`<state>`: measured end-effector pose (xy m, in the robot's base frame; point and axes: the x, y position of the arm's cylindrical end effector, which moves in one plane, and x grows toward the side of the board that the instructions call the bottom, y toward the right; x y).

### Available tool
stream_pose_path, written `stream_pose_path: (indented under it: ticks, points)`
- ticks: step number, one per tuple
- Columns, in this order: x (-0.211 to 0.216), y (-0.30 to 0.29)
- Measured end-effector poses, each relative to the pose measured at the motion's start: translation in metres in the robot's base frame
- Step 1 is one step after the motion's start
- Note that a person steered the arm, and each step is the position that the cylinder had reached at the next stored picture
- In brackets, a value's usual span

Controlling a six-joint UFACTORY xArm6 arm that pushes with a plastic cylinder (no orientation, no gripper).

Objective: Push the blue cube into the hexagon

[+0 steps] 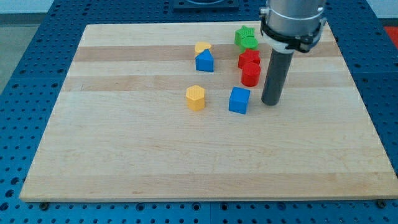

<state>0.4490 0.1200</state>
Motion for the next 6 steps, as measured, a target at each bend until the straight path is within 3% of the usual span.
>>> stream_pose_path:
  ticks: [3,6]
  points:
    - [0.006,-0.081]
    - [-0.005,-0.12]
